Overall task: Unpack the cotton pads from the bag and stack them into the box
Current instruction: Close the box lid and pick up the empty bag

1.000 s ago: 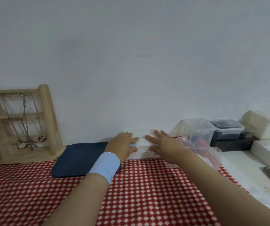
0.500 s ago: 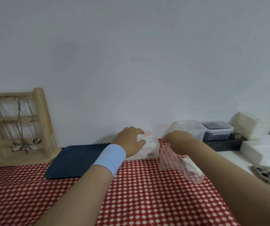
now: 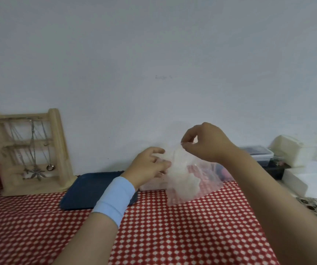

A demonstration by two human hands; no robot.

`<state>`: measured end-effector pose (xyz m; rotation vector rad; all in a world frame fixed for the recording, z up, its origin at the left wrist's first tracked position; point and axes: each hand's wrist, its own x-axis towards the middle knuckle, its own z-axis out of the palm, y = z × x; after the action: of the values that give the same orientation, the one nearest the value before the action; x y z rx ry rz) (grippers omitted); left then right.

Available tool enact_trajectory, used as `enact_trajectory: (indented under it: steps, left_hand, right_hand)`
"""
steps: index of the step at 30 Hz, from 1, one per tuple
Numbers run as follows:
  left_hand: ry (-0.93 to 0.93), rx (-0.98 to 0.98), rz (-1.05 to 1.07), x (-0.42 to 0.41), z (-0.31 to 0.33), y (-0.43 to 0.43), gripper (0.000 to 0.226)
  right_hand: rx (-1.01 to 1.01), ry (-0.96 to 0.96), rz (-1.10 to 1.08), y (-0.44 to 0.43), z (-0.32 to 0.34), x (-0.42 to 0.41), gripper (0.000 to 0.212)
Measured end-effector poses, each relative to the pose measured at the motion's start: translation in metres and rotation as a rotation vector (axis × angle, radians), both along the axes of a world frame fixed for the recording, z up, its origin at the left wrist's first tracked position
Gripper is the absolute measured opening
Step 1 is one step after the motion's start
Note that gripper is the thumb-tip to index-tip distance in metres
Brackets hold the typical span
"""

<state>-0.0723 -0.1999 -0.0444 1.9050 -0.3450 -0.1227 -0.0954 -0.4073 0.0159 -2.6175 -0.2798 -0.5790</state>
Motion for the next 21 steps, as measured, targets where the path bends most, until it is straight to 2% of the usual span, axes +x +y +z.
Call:
enact_trajectory:
  steps: [3, 7, 11, 16, 19, 21]
  left_hand:
    - [0.024, -0.150, 0.064, 0.000, 0.000, 0.026, 0.022]
    - [0.118, -0.379, 0.132, 0.000, -0.001, 0.055, 0.013]
    - [0.062, -0.341, 0.283, 0.005, -0.010, 0.075, 0.014]
    - [0.019, -0.288, 0.405, 0.008, -0.021, 0.098, 0.013]
    - [-0.019, -0.324, 0.472, 0.007, -0.023, 0.108, 0.014]
    - [-0.088, -0.248, 0.479, 0.007, -0.025, 0.114, 0.016]
  right_hand:
    - [0.280, 0.025, 0.082, 0.017, -0.015, 0.005, 0.005]
    - [0.637, 0.198, 0.158, 0.044, -0.035, 0.010, 0.022]
    - [0.682, 0.419, 0.152, 0.065, -0.052, 0.014, 0.028]
    - [0.934, 0.418, 0.174, 0.085, -0.071, 0.027, 0.013]
    - [0.971, 0.434, 0.189, 0.091, -0.073, 0.031, 0.018]
    - [0.974, 0.446, 0.201, 0.094, -0.072, 0.034, 0.018]
